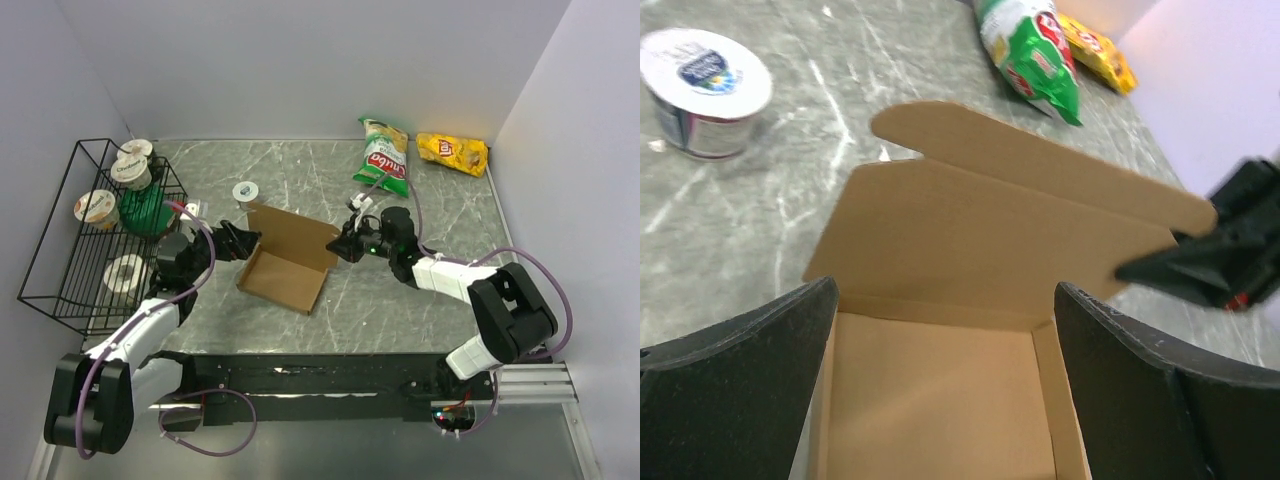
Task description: Fold the paper box
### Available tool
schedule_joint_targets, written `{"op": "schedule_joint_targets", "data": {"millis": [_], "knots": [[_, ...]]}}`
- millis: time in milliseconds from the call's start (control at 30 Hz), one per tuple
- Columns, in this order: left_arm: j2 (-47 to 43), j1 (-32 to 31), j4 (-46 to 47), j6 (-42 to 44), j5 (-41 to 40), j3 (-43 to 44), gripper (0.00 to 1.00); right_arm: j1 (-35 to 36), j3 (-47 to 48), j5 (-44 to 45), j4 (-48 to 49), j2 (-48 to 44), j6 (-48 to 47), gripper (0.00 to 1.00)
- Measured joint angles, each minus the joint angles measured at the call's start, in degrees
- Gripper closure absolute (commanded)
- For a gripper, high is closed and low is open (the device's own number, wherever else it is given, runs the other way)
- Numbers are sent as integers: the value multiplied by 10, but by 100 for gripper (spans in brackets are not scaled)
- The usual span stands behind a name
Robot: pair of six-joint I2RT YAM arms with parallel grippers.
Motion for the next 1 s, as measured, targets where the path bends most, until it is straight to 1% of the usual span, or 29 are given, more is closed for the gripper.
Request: {"op": "schedule_joint_targets", "data": {"millis": [133,267,367,467,633,700,733,800,833,933,1000], "knots": [[-9,0,16,0,20,-13,4,-31,26,-59,-31,14,-31,83],[-24,3,33,2,30,-35,4,-62,68,-119,-96,24,-77,84],[-15,7,45,8,37,-38,4,-76,95,-160,-141,29,-107,87],[19,10,69,18,45,-38,3,-82,115,-184,-175,38,-134,87],[122,11,81,52,47,-16,1,-83,123,-204,-212,48,-159,87],[147,11,93,63,47,-7,5,-83,123,-207,-219,50,-163,87],[154,11,98,66,47,-3,12,-84,123,-208,-222,50,-164,87],[170,11,113,76,49,7,19,-84,123,-209,-223,50,-164,87],[177,11,120,80,51,13,27,-85,123,-210,-223,50,-165,87],[190,11,140,90,58,21,36,-87,123,-210,-223,51,-165,86],[191,12,151,95,64,21,39,-88,123,-210,-223,52,-165,86]]}}
